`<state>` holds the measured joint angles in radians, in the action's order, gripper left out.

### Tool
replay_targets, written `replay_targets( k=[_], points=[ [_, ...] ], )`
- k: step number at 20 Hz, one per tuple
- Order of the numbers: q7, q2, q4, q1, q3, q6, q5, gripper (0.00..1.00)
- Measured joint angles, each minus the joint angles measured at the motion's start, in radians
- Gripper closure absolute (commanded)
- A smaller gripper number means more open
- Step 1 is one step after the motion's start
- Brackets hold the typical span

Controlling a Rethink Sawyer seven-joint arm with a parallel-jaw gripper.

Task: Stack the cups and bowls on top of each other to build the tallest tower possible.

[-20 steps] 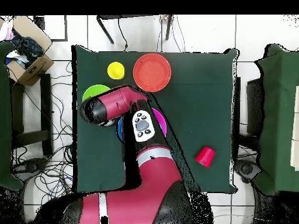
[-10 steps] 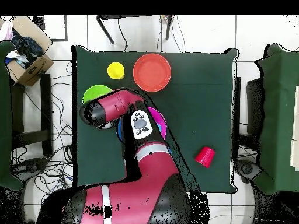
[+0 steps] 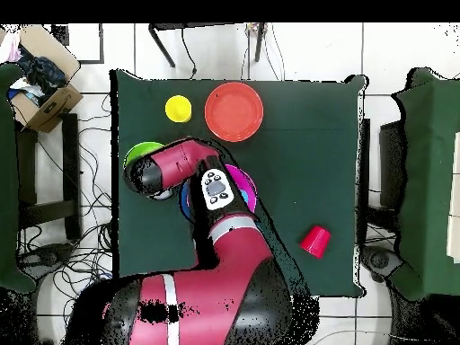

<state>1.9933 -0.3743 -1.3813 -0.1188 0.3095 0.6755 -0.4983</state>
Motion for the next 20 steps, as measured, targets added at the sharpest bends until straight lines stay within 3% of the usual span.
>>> replay_targets(
  k=[6, 7, 20],
  points=[
    [0.000, -0.004, -0.029, -0.009, 0.006, -0.040, -0.036, 0.00],
    [0.000, -0.018, -0.049, -0.012, 0.009, -0.054, -0.042, 1.00],
    [0.000, -0.150, -0.114, -0.011, 0.021, -0.053, -0.043, 1.00]
  ],
)
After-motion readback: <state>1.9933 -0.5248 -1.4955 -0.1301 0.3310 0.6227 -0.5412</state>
